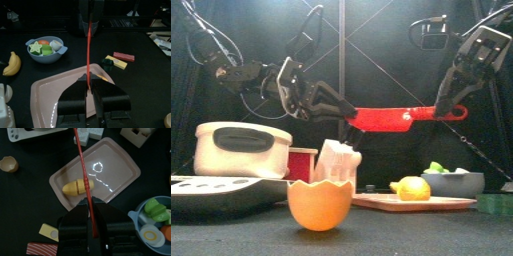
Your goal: Cut corn
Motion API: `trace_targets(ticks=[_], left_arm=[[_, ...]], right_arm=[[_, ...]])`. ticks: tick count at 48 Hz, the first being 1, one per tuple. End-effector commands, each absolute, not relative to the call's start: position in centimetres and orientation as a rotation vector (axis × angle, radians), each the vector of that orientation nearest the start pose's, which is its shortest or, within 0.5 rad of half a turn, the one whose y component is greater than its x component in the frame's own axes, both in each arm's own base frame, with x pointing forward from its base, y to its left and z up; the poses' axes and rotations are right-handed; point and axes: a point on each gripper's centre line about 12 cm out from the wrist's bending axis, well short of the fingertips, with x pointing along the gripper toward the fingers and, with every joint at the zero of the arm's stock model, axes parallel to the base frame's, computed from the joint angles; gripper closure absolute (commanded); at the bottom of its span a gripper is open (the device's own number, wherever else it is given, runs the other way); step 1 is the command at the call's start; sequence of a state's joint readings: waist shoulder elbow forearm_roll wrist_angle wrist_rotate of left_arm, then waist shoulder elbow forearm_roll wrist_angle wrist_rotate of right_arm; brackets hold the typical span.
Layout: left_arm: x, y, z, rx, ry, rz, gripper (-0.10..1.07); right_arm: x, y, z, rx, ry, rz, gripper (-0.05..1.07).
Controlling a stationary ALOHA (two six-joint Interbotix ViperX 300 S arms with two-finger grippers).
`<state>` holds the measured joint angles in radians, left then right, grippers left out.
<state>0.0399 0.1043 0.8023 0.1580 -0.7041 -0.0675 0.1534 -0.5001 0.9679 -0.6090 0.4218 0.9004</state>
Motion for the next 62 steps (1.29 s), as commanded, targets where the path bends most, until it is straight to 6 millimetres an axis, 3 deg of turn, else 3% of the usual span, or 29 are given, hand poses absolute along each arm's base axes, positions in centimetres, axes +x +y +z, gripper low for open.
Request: trace_targets(ticks=[1, 12, 31, 62], left_arm=[[40.0, -0.1, 16.3, 0.055, 0.171, -0.096, 0.59], [41.1, -0.7, 14.7, 0.058, 0.201, -0.113, 0.60], [41.4, -1.6, 13.2, 0.055, 0.250, -0.129, 0.60], [42.2, -1.1, 11.7, 0.039, 0.329, -0.097, 0.60]], right_arm=[[25.5, 1.3, 19.6, 0.179, 0.783, -0.204, 0.61], [25.5, 1.7, 17.9, 0.202, 0.839, -0.203, 0.61], [26.0, 2.0, 16.0, 0.189, 0.913, -0.210, 0.61], [26.0, 2.0, 15.3, 0.179, 0.940, -0.214, 0.61]])
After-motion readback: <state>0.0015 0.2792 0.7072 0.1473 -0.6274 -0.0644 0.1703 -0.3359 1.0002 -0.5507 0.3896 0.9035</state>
